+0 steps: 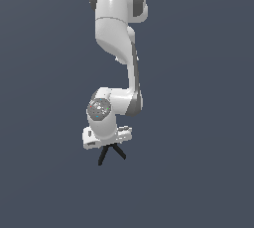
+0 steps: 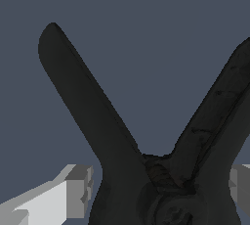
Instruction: Pick up the object and move it to a goal position.
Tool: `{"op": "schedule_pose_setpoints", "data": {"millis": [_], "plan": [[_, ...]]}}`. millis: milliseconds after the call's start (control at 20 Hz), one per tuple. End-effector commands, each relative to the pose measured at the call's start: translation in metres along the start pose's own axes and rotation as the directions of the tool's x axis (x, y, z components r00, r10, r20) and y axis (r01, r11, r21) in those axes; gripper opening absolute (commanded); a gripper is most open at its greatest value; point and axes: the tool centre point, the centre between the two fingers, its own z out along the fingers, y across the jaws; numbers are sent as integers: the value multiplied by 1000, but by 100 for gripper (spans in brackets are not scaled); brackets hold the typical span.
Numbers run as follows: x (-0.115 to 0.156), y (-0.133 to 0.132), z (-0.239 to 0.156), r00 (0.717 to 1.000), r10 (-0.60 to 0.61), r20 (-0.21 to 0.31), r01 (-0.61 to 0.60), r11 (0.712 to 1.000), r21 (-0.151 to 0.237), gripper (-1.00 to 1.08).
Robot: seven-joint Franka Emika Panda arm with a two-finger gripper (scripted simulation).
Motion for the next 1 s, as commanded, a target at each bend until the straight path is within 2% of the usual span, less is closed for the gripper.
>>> {"op": "schedule_pose_setpoints", "data": {"millis": [0,550,950], "plan": [[0,0,0,1000,0,-1,0,1000,0,-100],[-2,1,-5,1000,0,0,0,1000,0,-100],[-18,5,-31,1000,0,0,0,1000,0,-100]]}}
